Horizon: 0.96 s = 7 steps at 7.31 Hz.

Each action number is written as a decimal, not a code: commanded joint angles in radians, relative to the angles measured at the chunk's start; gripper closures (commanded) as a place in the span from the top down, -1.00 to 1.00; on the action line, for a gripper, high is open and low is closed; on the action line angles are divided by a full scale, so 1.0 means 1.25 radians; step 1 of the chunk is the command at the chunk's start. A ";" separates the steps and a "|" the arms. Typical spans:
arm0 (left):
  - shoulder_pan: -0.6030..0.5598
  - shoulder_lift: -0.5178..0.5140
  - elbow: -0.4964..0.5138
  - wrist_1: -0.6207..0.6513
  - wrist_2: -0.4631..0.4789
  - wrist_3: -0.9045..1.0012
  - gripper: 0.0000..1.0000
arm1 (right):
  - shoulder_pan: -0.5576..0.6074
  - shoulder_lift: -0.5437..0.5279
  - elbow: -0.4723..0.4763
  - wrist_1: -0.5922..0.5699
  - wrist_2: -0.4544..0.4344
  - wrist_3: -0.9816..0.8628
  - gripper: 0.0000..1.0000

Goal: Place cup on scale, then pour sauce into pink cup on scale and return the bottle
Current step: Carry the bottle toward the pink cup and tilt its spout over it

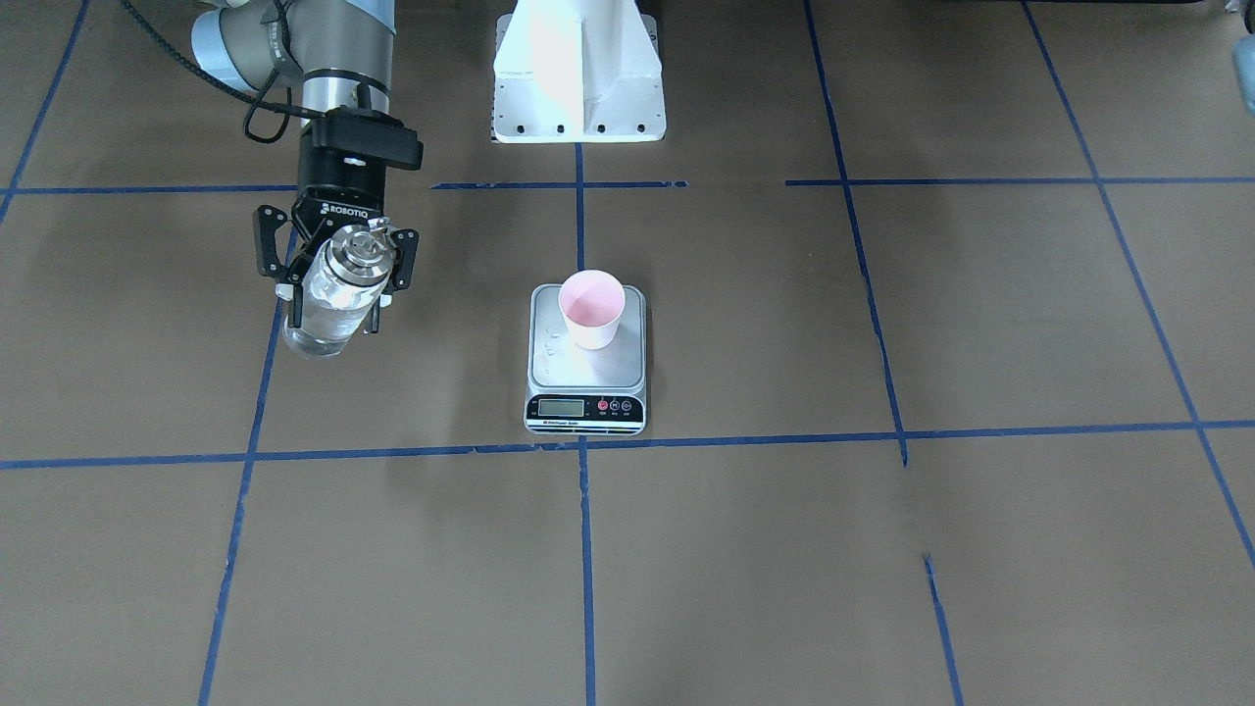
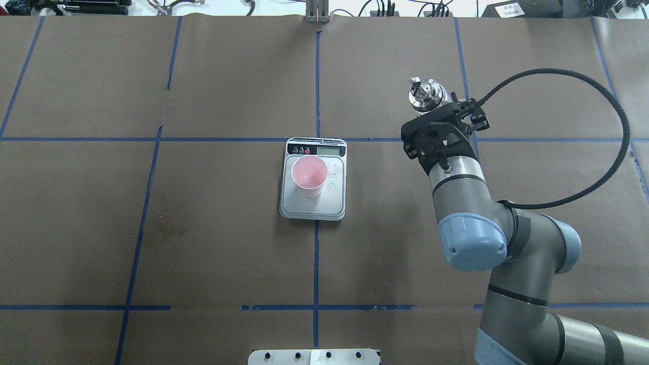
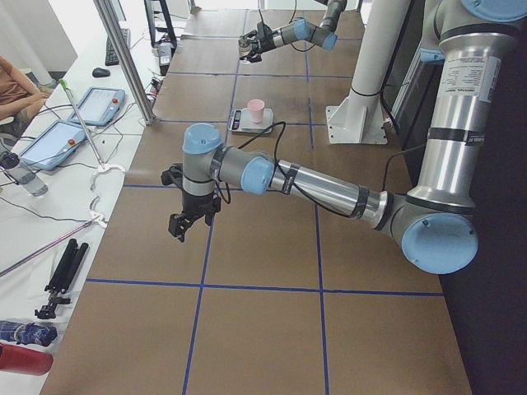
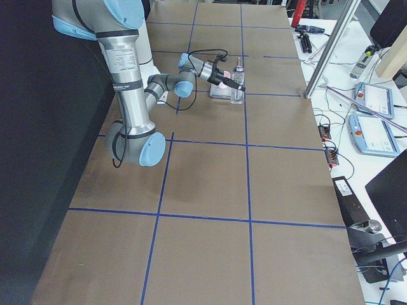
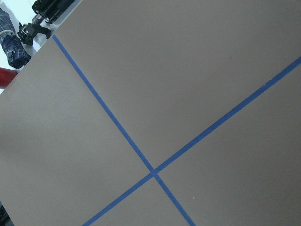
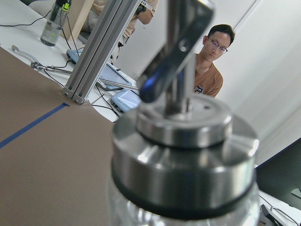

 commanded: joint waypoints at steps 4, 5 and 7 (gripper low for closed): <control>-0.009 0.015 0.059 -0.065 -0.037 0.001 1.00 | -0.065 0.108 -0.102 -0.084 -0.154 -0.106 -1.00; -0.007 0.002 0.102 -0.074 -0.037 0.006 1.00 | -0.072 0.107 -0.103 -0.084 -0.174 -0.107 -1.00; -0.009 0.009 0.119 -0.084 -0.037 0.011 1.00 | -0.093 0.108 -0.107 -0.165 -0.225 -0.138 -1.00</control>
